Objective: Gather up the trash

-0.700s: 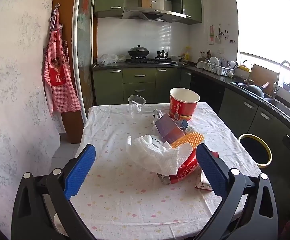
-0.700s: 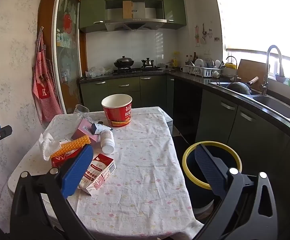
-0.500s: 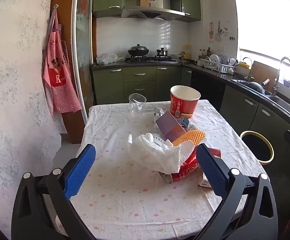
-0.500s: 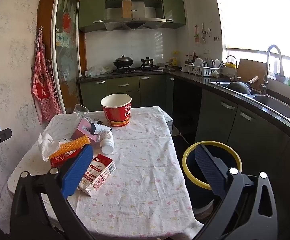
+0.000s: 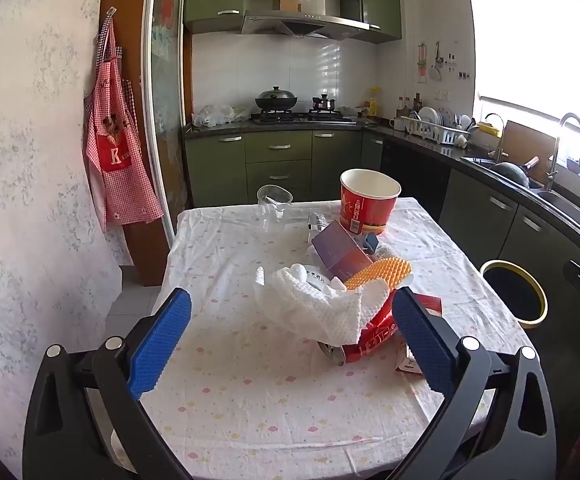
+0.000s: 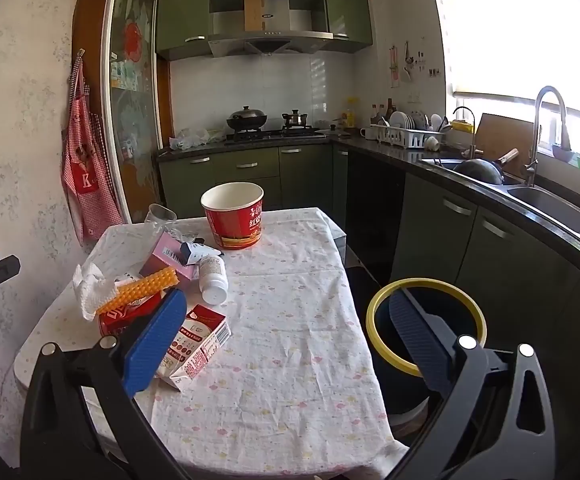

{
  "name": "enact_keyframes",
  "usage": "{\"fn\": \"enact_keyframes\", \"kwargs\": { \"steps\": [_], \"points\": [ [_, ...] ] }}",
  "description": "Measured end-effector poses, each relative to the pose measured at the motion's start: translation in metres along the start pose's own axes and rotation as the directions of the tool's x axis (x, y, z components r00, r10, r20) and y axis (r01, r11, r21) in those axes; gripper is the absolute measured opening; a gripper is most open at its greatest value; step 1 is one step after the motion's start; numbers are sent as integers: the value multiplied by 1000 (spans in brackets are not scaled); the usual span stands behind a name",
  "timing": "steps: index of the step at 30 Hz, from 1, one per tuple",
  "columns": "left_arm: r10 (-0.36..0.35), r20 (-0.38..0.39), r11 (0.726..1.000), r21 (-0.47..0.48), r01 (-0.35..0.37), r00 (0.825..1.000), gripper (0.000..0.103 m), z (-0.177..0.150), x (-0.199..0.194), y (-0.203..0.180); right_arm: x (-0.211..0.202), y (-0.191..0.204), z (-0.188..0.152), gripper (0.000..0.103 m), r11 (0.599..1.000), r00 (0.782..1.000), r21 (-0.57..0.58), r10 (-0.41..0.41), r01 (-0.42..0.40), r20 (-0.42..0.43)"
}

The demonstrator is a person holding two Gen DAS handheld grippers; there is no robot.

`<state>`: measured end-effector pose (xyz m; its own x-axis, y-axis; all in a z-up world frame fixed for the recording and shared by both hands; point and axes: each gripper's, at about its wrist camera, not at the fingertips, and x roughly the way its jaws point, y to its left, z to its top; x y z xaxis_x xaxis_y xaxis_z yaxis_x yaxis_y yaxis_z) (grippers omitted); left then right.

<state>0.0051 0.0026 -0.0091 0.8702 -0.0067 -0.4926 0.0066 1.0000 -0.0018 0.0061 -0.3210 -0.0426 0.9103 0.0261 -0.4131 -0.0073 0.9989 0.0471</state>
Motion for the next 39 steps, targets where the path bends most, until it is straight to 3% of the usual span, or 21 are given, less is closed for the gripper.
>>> {"fn": "enact_keyframes", "kwargs": {
  "steps": [39],
  "points": [
    [8,-21,1000,15,-7,1000,99,-1,4,-5,11,-2,-5,97,1000,1000,12,1,0,-21]
  ]
}}
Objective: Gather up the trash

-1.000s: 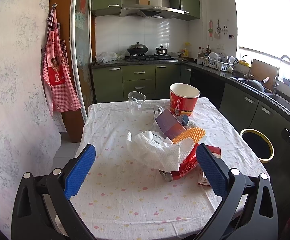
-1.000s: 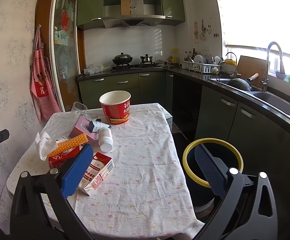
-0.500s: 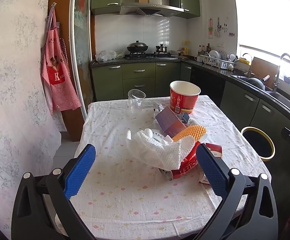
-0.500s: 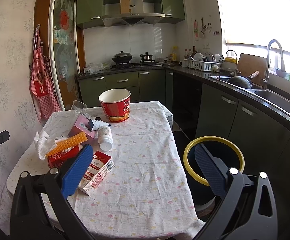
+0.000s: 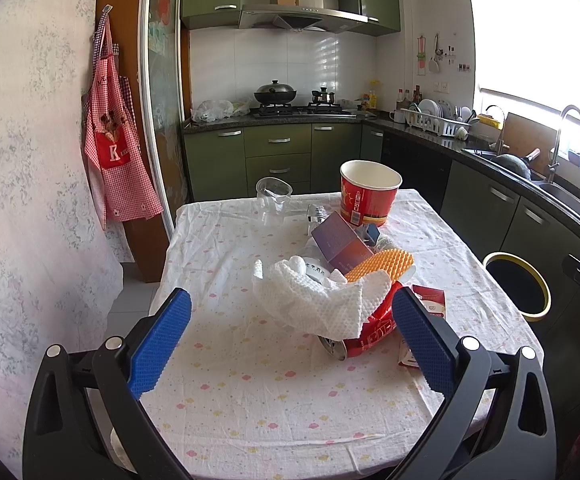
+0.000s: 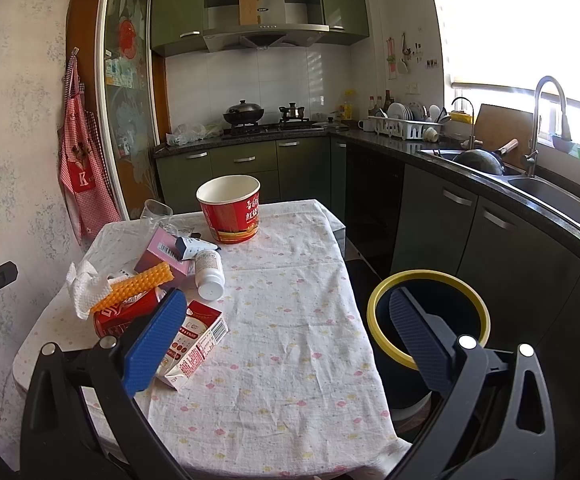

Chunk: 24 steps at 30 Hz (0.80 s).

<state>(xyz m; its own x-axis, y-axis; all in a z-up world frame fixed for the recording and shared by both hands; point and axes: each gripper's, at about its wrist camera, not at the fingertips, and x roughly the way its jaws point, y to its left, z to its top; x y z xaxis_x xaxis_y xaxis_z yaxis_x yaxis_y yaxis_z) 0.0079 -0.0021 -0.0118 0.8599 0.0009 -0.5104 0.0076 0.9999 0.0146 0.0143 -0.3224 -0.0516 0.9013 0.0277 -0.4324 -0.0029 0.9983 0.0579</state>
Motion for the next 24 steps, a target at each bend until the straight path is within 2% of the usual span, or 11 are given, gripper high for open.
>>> {"fn": "enact_keyframes", "kwargs": {
  "steps": [24],
  "points": [
    [4,-6,1000,2,-4,1000,99,-1,3,-1,2,-1,-1,97,1000,1000,4,2,-2,-3]
  ]
}}
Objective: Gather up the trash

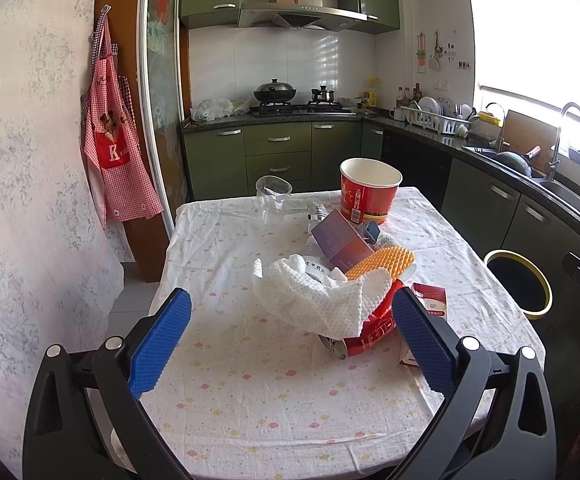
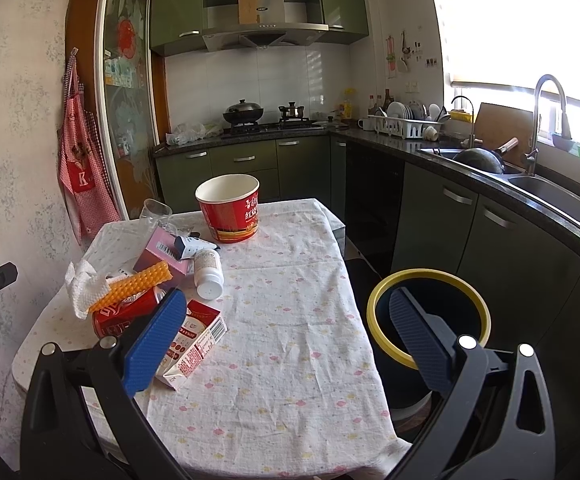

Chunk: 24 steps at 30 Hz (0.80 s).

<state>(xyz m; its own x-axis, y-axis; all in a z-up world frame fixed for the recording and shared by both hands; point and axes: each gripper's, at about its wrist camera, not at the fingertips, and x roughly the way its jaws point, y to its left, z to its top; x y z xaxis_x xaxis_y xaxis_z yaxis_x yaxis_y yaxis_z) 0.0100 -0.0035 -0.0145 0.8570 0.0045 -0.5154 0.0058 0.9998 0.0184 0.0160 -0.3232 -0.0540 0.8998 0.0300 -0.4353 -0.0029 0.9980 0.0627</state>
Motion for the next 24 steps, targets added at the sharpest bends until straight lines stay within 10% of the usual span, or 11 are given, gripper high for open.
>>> {"fn": "enact_keyframes", "kwargs": {
  "steps": [18,24],
  "points": [
    [-24,-12,999,25,25,1000,99,6,13,1,10,0,8,97,1000,1000,-16,2,-3,-19],
    [-3,-22,999,47,4,1000,99,45,62,16,64,8,67,97,989,982,-13,146,-149,-117]
  ]
}}
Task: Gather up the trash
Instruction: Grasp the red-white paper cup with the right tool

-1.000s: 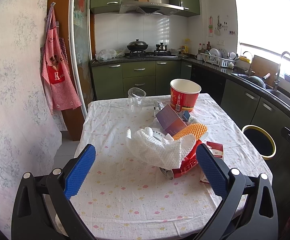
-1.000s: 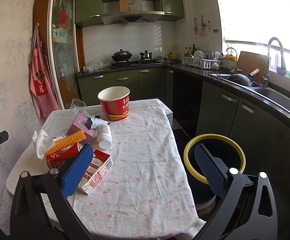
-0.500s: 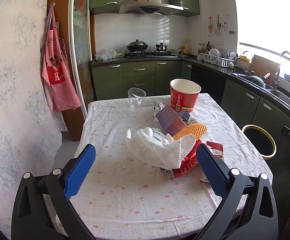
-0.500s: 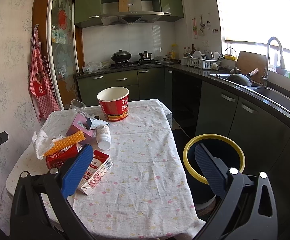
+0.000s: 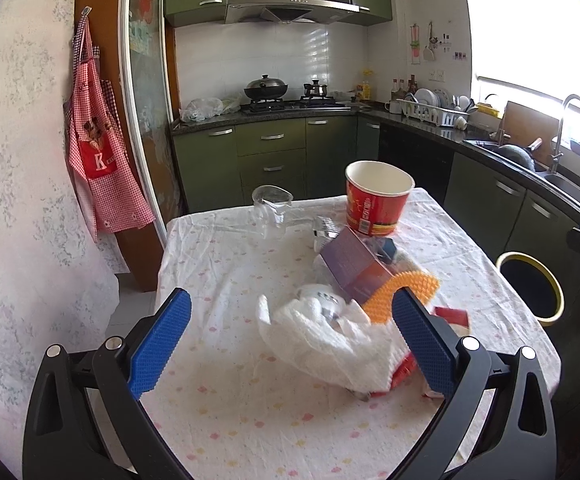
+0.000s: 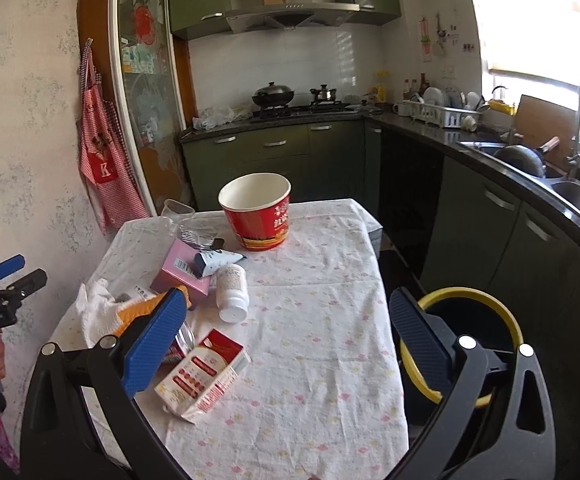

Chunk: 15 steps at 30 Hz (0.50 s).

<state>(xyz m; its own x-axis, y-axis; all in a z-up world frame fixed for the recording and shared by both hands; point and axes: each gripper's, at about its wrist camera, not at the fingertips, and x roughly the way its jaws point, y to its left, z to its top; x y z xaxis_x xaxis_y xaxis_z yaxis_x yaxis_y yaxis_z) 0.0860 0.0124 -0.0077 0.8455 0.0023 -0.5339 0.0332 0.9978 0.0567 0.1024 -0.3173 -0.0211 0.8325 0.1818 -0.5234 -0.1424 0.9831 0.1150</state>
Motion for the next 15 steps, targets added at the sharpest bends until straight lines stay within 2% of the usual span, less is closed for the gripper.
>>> {"fn": "enact_keyframes", "kwargs": {
  "steps": [4,5,6,7,10,13,15],
  "points": [
    [28,-1,1000,-15,-28,1000,99,30,47,14,65,6,60,96,999,994,-35,18,-22,-109],
    [28,-6,999,-23,-28,1000,99,37,60,16,85,7,75,95,999,990,-39,17,-23,-142],
    [28,-12,999,-32,-28,1000,99,42,73,19,108,7,90,89,999,983,-36,22,-29,-182],
    [26,-17,999,-39,-27,1000,99,48,85,21,133,6,104,81,999,973,-28,28,-35,-227],
    [28,-26,998,-59,-29,999,99,58,118,27,206,2,136,67,1000,936,2,24,-25,-350],
    [12,-41,998,-67,-15,999,99,61,140,30,276,-7,151,56,998,885,61,36,-8,-464],
    [6,-50,998,-62,-9,999,99,58,150,29,312,-11,154,50,997,857,65,8,29,-516]
  ]
}}
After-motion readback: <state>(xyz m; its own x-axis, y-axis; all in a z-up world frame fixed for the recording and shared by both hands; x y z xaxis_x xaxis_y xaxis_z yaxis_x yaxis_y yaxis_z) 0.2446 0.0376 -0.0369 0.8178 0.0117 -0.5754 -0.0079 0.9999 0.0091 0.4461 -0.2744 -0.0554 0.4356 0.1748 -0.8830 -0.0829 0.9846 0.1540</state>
